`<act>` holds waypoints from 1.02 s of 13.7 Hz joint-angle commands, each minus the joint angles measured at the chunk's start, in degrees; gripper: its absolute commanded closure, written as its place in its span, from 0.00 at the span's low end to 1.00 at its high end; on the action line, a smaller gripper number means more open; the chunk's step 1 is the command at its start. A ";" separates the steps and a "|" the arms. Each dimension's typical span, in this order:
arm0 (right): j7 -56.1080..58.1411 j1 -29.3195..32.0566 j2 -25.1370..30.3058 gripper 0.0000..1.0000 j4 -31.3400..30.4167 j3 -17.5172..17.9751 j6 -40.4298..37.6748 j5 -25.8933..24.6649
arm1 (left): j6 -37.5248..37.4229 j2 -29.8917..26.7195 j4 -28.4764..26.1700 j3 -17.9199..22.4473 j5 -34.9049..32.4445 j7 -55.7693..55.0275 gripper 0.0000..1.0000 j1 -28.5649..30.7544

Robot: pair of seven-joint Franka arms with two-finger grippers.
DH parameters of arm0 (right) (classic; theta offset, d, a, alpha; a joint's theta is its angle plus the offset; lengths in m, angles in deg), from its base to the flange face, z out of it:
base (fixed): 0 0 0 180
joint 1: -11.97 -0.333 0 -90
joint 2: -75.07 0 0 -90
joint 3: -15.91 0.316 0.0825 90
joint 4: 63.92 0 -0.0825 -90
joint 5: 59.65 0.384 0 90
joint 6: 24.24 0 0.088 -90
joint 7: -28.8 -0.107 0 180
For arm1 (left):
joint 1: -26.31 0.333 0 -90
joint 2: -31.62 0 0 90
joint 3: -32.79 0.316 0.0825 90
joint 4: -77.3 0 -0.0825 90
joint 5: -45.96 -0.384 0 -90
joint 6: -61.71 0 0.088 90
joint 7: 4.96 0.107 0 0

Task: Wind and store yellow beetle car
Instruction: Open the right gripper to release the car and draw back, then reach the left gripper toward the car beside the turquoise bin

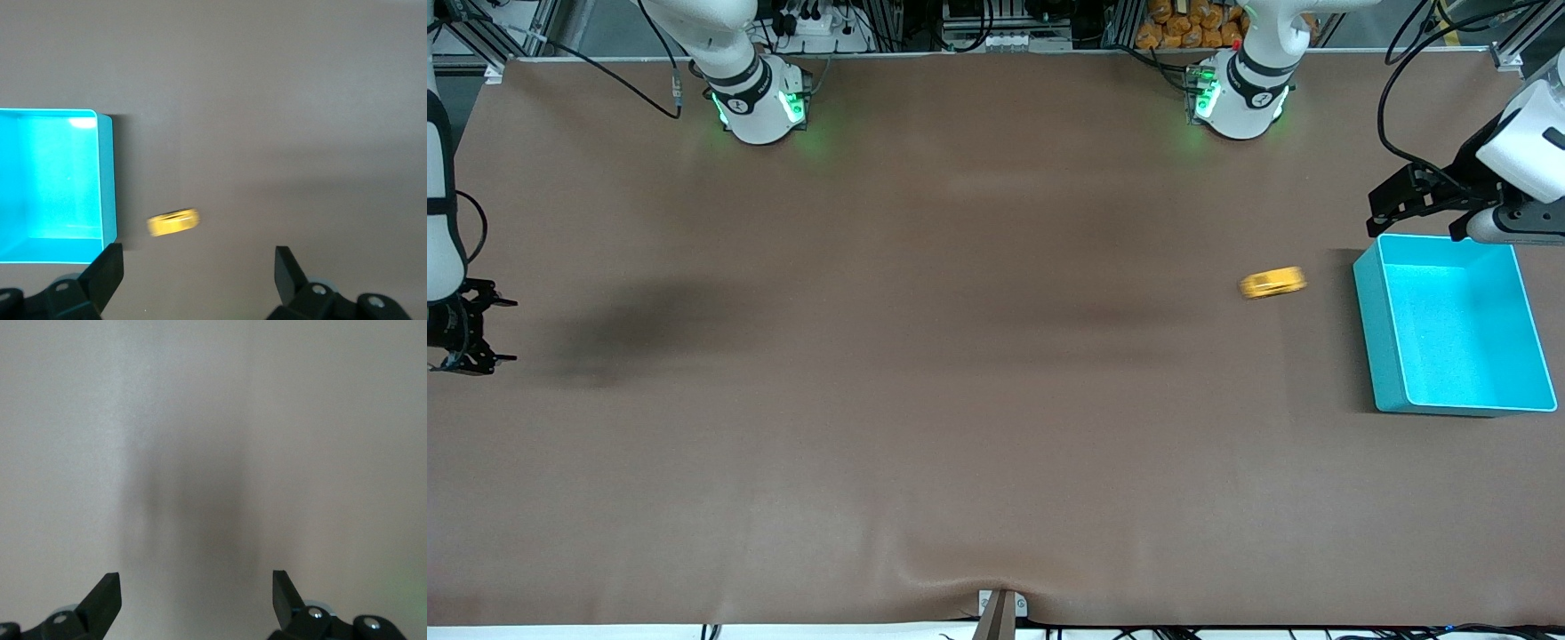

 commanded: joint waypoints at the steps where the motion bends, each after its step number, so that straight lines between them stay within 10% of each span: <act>1: 0.57 -2.34 2.00 0.00 0.16 0.07 -2.34 -0.51 | 0.35 0.33 0.58 -0.11 -1.21 0.41 0.00 0.10; 14: 19.95 -17.19 5.17 0.00 5.96 0.33 -9.53 -0.34 | -0.09 5.59 0.32 0.32 -1.21 -0.73 0.00 5.02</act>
